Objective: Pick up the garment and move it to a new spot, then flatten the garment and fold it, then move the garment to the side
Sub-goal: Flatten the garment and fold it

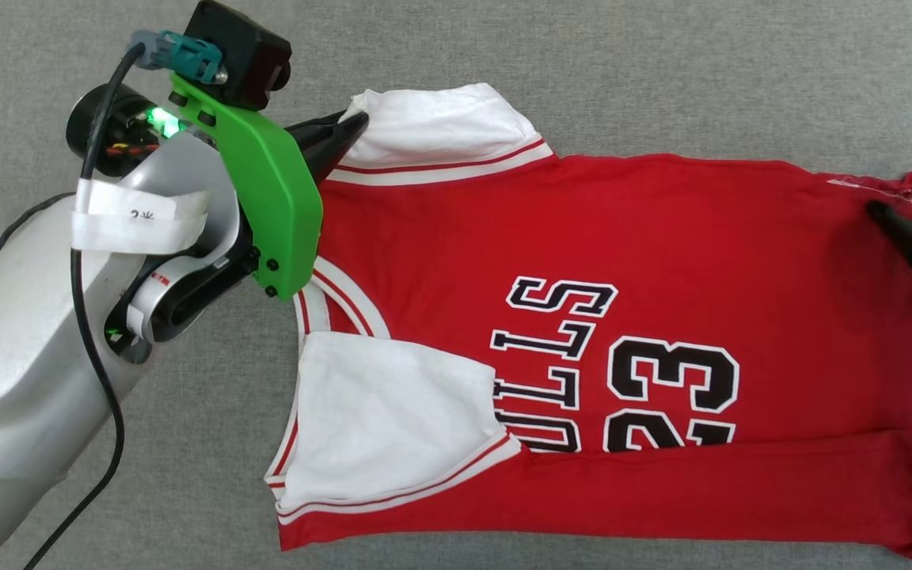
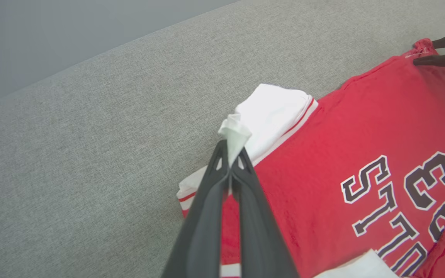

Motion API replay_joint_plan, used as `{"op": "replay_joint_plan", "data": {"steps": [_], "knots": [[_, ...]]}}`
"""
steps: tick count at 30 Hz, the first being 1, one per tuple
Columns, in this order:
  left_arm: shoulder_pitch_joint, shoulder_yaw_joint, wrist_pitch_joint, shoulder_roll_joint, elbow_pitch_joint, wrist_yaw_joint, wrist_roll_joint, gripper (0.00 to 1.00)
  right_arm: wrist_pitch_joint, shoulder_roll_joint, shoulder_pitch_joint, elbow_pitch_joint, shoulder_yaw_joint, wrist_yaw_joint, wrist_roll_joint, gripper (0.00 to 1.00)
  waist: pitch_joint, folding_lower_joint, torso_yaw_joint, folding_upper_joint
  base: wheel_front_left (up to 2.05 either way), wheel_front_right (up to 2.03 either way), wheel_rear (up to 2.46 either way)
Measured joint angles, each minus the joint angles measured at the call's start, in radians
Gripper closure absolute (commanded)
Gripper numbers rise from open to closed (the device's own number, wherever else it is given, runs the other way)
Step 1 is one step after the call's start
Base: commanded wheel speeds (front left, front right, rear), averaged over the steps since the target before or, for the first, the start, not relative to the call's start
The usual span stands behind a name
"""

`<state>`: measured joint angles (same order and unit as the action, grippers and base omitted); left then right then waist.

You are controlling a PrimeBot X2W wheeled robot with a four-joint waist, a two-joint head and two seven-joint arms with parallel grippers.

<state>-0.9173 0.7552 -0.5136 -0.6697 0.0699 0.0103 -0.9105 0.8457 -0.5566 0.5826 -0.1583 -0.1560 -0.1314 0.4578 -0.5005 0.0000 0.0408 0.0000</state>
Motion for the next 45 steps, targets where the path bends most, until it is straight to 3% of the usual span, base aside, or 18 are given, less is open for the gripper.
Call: {"op": "replay_joint_plan", "data": {"steps": [4,5,7,19,29,38,45], "knots": [[0.006,0.005,0.009,0.001,-0.004,-0.002,0.000,1.00,-0.007,-0.006,0.004,-0.039,-0.012,0.001,-0.003,0.00,-0.008,0.0000,0.012,0.0000,0.00,0.00,0.00],[0.007,0.006,0.012,0.001,-0.008,-0.002,0.000,1.00,-0.007,-0.009,0.005,-0.043,-0.017,0.001,-0.001,0.58,-0.007,0.0000,0.013,0.0000,0.00,0.00,0.00],[0.010,0.007,0.017,0.002,-0.018,-0.003,0.000,1.00,-0.015,-0.011,0.006,-0.052,-0.025,0.001,0.004,1.00,-0.002,0.0000,0.014,0.0000,0.00,0.00,0.00],[0.099,-0.009,0.102,0.007,-0.086,0.002,-0.022,1.00,-0.227,0.023,-0.017,-0.118,0.005,0.000,0.008,1.00,0.082,0.0000,0.007,0.0000,0.00,0.00,0.00],[0.240,-0.007,0.157,0.001,-0.076,0.026,-0.059,1.00,-0.388,0.046,-0.177,-0.082,0.061,0.000,0.083,1.00,0.199,0.0000,0.011,0.0000,0.00,0.00,0.00],[0.425,0.021,0.190,-0.023,0.008,0.091,-0.086,1.00,-0.446,0.059,-0.404,0.006,0.101,0.000,0.197,1.00,0.298,0.0000,0.028,0.0000,0.00,0.00,0.00],[0.549,0.080,0.196,-0.034,0.019,0.104,-0.093,1.00,-0.430,0.023,-0.532,0.050,0.091,0.000,0.238,1.00,0.333,0.0000,0.045,0.0000,0.00,0.00,0.00]]}}
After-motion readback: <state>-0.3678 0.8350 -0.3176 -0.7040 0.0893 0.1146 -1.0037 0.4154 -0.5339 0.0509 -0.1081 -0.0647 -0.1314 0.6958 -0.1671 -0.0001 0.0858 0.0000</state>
